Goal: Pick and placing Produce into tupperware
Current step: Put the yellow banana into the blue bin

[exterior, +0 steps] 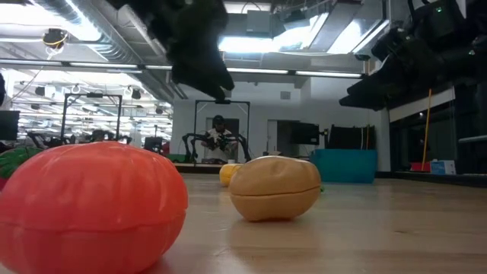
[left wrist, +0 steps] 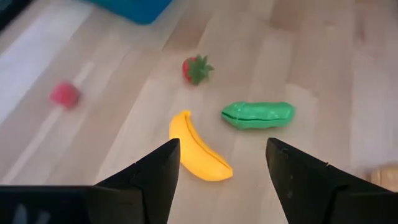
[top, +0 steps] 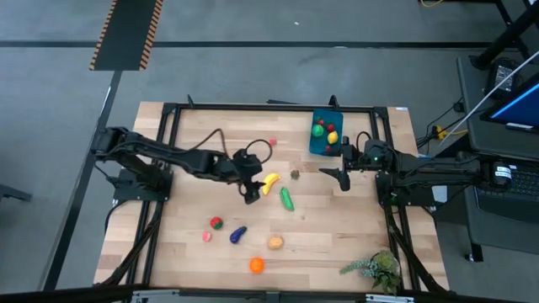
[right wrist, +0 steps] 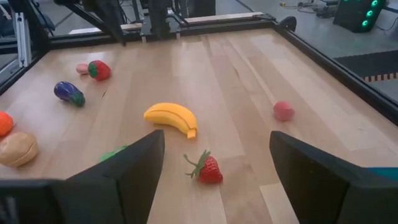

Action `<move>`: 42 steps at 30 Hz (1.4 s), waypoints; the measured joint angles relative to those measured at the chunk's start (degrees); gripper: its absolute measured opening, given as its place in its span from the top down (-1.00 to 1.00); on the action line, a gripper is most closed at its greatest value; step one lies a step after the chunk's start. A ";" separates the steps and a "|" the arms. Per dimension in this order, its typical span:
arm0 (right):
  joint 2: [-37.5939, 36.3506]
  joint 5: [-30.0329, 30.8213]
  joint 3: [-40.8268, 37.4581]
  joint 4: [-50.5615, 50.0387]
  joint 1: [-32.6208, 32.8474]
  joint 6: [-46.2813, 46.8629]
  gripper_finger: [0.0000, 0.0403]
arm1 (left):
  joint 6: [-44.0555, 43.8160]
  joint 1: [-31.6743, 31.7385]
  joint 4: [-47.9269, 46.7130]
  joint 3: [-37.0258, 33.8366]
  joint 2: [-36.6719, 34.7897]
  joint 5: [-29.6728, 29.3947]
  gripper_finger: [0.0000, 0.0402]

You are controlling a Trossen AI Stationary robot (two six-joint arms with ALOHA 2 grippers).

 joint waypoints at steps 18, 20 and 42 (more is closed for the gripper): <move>0.01 0.03 0.00 -3.65 0.00 0.09 -0.45 | -11.38 2.26 -8.44 10.30 10.28 0.72 -0.14; 0.01 0.03 0.01 -4.01 0.00 0.19 -0.45 | -11.72 2.11 -9.63 10.28 10.31 0.74 -0.14; 0.14 0.01 0.02 -6.86 0.02 0.25 -0.45 | -18.91 3.60 -7.14 10.30 18.10 4.33 -0.14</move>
